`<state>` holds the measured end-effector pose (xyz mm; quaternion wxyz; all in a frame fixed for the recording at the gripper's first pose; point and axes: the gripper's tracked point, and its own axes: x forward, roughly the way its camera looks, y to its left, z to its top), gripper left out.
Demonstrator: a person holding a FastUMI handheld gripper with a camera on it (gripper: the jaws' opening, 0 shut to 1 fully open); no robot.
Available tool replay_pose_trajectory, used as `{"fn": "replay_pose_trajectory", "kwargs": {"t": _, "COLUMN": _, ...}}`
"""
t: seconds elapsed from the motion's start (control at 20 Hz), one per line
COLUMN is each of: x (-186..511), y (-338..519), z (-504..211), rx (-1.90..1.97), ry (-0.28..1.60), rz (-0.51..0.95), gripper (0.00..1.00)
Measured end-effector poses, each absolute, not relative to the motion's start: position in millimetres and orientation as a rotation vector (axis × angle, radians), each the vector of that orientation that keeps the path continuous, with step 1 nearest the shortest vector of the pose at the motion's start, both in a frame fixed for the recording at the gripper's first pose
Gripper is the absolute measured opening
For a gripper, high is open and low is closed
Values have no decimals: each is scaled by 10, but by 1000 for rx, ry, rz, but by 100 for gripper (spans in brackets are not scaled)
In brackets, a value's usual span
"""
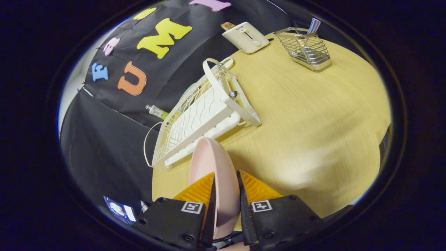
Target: Take the plate from the dish rack, then take the spoon from the basket and place it into the plate.
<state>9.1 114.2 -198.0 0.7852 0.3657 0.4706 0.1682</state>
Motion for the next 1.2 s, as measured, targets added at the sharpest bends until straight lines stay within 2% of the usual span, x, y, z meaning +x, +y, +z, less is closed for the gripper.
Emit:
{"fn": "replay_pose_trajectory", "kwargs": {"t": 0.4, "x": 143, "y": 1066, "z": -1988, "rx": 746, "ry": 974, "rz": 356, "gripper": 56}}
{"fn": "replay_pose_trajectory", "kwargs": {"t": 0.75, "x": 223, "y": 314, "z": -1614, "rx": 426, "ry": 677, "rz": 218, "gripper": 81}}
{"fn": "replay_pose_trajectory", "kwargs": {"t": 0.9, "x": 251, "y": -214, "z": -1422, "rx": 303, "ry": 536, "rz": 108, "gripper": 92}}
{"fn": "replay_pose_trajectory", "kwargs": {"t": 1.2, "x": 461, "y": -1125, "z": -1227, "rx": 190, "ry": 305, "rz": -28, "gripper": 92}}
